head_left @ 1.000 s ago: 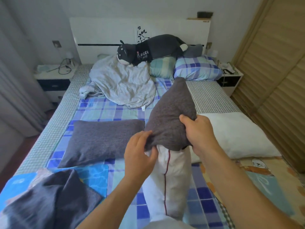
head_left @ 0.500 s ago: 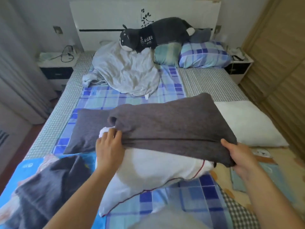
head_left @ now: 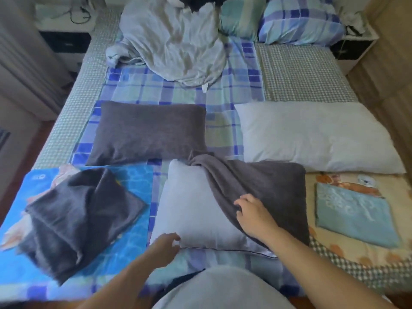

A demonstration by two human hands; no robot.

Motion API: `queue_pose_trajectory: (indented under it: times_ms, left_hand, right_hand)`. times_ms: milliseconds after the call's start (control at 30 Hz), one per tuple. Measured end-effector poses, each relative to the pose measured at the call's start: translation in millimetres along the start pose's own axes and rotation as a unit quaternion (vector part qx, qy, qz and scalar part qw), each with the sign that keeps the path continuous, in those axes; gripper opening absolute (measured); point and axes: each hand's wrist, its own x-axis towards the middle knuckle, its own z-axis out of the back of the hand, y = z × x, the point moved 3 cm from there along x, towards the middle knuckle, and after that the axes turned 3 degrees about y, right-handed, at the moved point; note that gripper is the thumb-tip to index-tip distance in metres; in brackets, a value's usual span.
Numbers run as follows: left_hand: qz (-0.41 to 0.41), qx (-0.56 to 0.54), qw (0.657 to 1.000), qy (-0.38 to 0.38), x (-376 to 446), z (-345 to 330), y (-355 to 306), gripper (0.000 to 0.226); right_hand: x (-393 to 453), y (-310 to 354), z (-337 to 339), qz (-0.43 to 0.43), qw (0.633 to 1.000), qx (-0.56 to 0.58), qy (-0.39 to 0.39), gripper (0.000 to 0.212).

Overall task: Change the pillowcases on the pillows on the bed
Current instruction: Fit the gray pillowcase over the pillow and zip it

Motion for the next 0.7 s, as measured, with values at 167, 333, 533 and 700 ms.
queue_pose_trajectory:
  times_ms: [167, 333, 533, 700]
  left_hand:
    - [0.081, -0.23, 0.961, -0.13, 47, 59, 37, 0.038]
    - [0.073, -0.412, 0.903, -0.096, 127, 79, 41, 0.081]
    - [-0.054, -0.439, 0.894, -0.068, 110, 46, -6, 0.075]
    - [0.006, -0.41, 0.909, -0.073, 9, -60, 24, 0.091]
  right_hand:
    - [45, 46, -20, 0.075, 0.992, -0.095, 0.041, 0.041]
    - [104, 60, -34, -0.011, 0.991, -0.123, 0.054, 0.059]
    - [83, 42, -49, -0.064, 0.99, -0.126, 0.004, 0.061]
    - [30, 10, -34, -0.093, 0.987, -0.134, -0.003, 0.046]
